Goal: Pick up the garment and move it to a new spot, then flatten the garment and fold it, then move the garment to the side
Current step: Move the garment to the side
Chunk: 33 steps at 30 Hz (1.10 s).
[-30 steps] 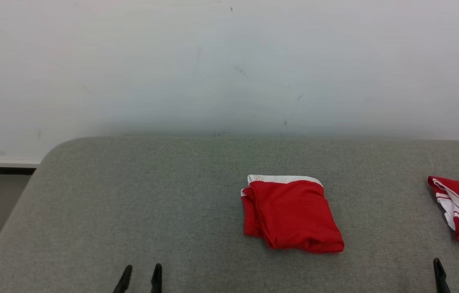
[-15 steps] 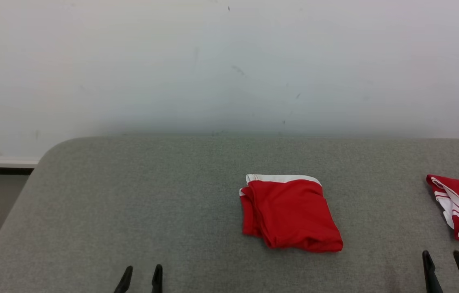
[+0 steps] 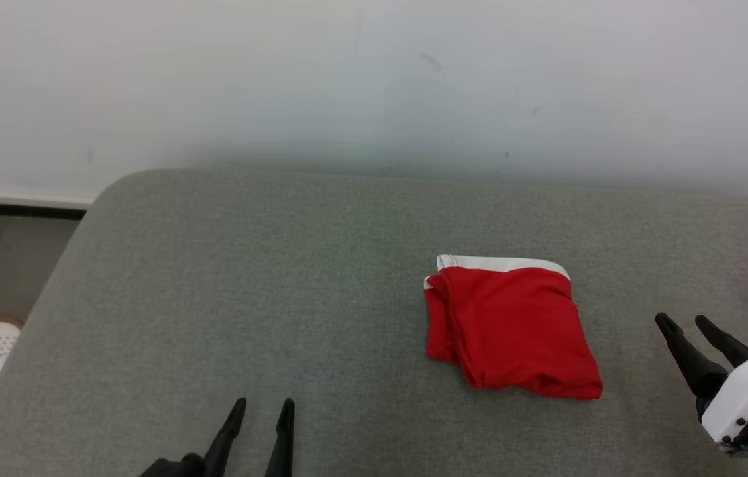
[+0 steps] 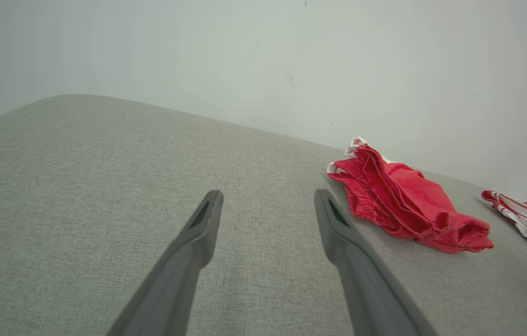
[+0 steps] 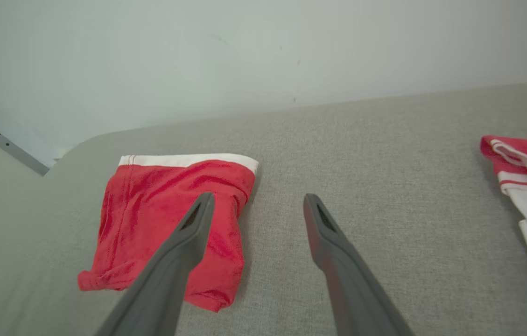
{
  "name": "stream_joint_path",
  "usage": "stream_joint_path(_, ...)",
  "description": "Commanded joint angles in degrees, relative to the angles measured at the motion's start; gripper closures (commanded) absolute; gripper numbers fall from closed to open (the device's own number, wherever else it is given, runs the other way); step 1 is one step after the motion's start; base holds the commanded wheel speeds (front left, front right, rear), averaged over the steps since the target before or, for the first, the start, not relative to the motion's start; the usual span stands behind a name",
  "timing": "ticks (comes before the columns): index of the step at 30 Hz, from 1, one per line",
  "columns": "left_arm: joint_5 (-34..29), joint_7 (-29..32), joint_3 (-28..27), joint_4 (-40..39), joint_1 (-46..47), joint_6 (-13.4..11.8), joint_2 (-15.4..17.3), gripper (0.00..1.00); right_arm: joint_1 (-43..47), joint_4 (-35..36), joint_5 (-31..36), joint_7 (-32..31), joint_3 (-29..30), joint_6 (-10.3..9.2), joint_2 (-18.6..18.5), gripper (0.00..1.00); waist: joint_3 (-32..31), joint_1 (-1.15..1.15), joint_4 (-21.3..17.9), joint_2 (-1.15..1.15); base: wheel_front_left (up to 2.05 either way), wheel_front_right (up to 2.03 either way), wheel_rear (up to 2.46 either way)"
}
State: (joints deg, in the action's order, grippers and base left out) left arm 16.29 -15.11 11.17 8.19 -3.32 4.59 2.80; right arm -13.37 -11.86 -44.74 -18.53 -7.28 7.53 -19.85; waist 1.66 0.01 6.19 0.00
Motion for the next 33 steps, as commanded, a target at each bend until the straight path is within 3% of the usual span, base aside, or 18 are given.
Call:
stream_joint_path(1, 1.0, 0.0, 0.0, 0.0, 0.7, 0.0, 0.2, 0.00, -1.0, -0.5, -0.7, -1.6, 0.0, -0.12, -0.3, 0.00, 2.5, -0.01, 2.2, 0.00, 0.00, 0.00, 0.00)
stream_joint_path(6, 1.8, 0.0, 1.6, 0.2, 3.6, -0.4, 0.2, 0.00, -6.6, -3.6, -3.7, -14.3, 0.5, -0.12, -0.6, 0.00, 5.7, -0.01, 5.3, 0.00, 0.00, 0.00, 0.00)
stream_joint_path(11, 3.0, 0.0, 3.2, 0.6, 5.4, -0.8, 0.2, 0.00, -9.8, -7.5, -5.5, -20.7, 2.0, -0.12, 0.0, 0.00, 8.3, -0.01, 8.5, 0.00, 0.00, 0.00, 0.00)
stream_joint_path(23, 4.5, 0.0, 4.8, 1.2, 7.8, -1.2, 0.2, 0.00, -13.0, -13.9, -6.6, -22.6, 3.9, -0.11, 3.6, 0.00, 11.3, -0.01, 12.8, 0.00, 0.00, 0.00, 0.00)
stream_joint_path(24, 4.5, 0.0, 4.8, 1.2, 7.9, -1.2, 0.2, 0.00, -13.3, -13.9, -6.9, -22.3, 3.7, -0.11, 3.9, 0.16, 11.3, -0.01, 12.9, 0.00, 0.00, 0.00, 0.00)
stream_joint_path(25, 4.5, 0.0, 4.8, 1.2, 7.9, -1.3, 0.2, 0.00, -13.5, -13.9, -7.1, -21.9, 3.8, -0.12, 4.2, 0.67, 11.3, -0.01, 12.9, 0.00, 0.00, 0.00, 0.00)
stream_joint_path(26, 4.5, 0.0, 4.8, 1.3, 7.9, -1.4, 0.2, 0.00, -13.7, -13.9, -7.3, -21.6, 3.8, -0.11, 4.4, 1.00, 11.2, -0.01, 12.8, 0.00, 0.00, 0.00, 0.00)
stream_joint_path(33, 4.1, 0.0, 4.3, 1.3, 7.2, -1.4, 0.2, 0.00, -13.5, -13.0, -8.1, -20.6, 2.4, -0.11, 3.7, 1.00, 10.0, -0.01, 10.9, 0.00, 0.00, 0.00, 0.00)
